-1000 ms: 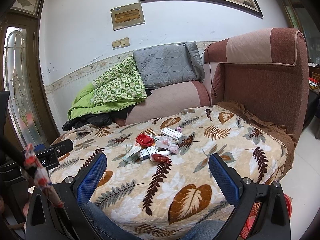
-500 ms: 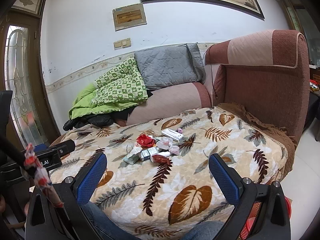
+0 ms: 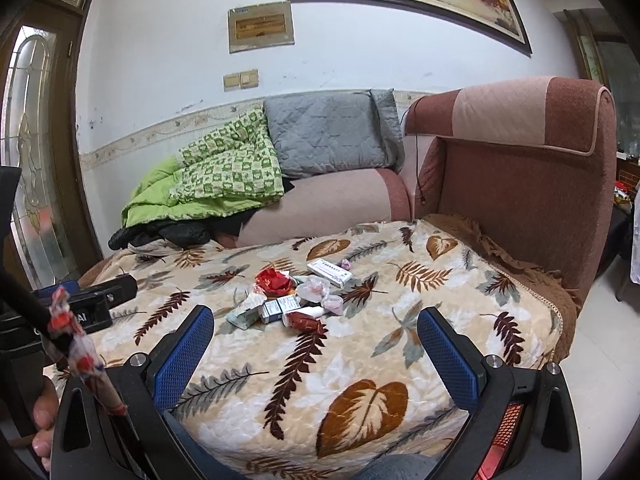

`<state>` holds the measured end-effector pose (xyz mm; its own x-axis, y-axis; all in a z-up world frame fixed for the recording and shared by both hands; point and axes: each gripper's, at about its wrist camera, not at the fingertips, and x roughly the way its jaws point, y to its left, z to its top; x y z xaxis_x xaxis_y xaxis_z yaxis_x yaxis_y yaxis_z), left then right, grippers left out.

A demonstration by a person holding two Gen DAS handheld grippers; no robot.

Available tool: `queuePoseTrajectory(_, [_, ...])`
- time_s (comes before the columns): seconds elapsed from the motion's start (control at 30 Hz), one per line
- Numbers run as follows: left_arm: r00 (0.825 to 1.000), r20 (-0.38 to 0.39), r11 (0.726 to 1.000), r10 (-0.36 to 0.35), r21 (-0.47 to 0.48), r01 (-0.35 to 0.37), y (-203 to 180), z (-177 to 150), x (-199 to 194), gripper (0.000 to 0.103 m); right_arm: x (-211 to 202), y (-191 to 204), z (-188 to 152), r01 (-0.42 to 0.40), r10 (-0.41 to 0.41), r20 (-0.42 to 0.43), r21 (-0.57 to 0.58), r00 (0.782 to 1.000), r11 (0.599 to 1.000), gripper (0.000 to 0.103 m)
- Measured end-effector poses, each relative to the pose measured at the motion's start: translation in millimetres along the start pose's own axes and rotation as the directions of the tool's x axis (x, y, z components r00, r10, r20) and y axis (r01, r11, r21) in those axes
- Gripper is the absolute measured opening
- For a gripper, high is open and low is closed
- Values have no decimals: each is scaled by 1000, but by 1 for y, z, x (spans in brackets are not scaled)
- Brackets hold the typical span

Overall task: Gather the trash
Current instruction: 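Grasp the red snack wrapper with the right tool while the left tool grasps a white plastic bag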

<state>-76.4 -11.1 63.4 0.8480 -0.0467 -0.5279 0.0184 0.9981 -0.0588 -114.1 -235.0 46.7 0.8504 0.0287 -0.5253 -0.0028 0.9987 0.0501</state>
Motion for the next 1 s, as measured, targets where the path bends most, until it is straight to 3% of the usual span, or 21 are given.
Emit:
queuePoseTrajectory(0.13, [999, -36, 999, -39, 1, 39, 9, 4, 24, 97, 25, 0, -4, 3, -3, -41, -2, 999, 1000, 103])
queuePoseTrajectory(0.23, [996, -69, 998, -57, 7, 57, 17, 11, 56, 97, 51, -3, -6, -48, 50, -90, 22, 995, 999, 103])
queuePoseTrajectory(0.37, [982, -154, 994, -109, -22, 107, 29, 18, 102, 97, 100, -5, -6, -171, 179, -144, 65, 973, 983, 103])
queuePoseTrajectory(0.47, [965, -231, 992, -128, -50, 120, 33, 26, 145, 97, 140, -6, -5, -219, 233, -163, 101, 959, 971, 103])
queuePoseTrajectory(0.63, [937, -309, 987, -163, -53, 154, 24, 52, 209, 97, 211, -4, -1, -216, 240, -210, 130, 948, 968, 99])
queuePoseTrajectory(0.77, [913, -371, 985, -170, -53, 162, 8, 70, 265, 97, 271, -5, -13, -222, 262, -271, 167, 926, 961, 96])
queuePoseTrajectory(0.9, [879, -450, 986, -161, -46, 158, -6, 69, 327, 97, 312, -13, -41, -209, 280, -327, 236, 903, 949, 79])
queuePoseTrajectory(1.0, [845, -499, 980, -194, -58, 191, -9, 54, 360, 93, 326, -17, -56, -221, 307, -348, 265, 886, 938, 76])
